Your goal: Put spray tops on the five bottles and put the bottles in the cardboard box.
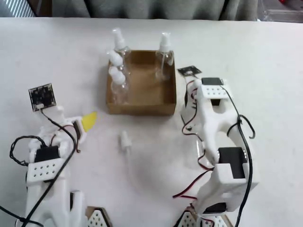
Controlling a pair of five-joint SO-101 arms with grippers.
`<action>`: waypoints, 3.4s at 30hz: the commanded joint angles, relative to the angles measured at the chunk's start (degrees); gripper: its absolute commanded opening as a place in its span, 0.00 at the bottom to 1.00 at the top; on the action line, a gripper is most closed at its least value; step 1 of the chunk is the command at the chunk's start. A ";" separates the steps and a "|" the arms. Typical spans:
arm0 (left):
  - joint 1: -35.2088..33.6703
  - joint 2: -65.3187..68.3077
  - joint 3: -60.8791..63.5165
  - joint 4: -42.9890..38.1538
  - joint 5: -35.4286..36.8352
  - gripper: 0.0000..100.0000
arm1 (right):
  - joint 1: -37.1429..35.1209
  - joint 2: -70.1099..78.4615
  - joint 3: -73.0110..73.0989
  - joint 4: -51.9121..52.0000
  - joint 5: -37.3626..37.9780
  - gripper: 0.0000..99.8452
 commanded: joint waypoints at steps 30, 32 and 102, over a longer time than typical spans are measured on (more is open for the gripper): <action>-0.48 0.22 -0.18 -1.32 -0.70 0.37 | -0.04 -13.93 14.86 -5.85 -12.48 0.27; -0.48 0.22 -0.18 -1.32 -0.70 0.37 | -0.04 -14.55 14.95 -5.85 -12.92 0.27; -0.04 -0.13 -0.35 0.70 -0.70 0.37 | 1.63 -11.56 20.75 -16.92 -10.37 0.04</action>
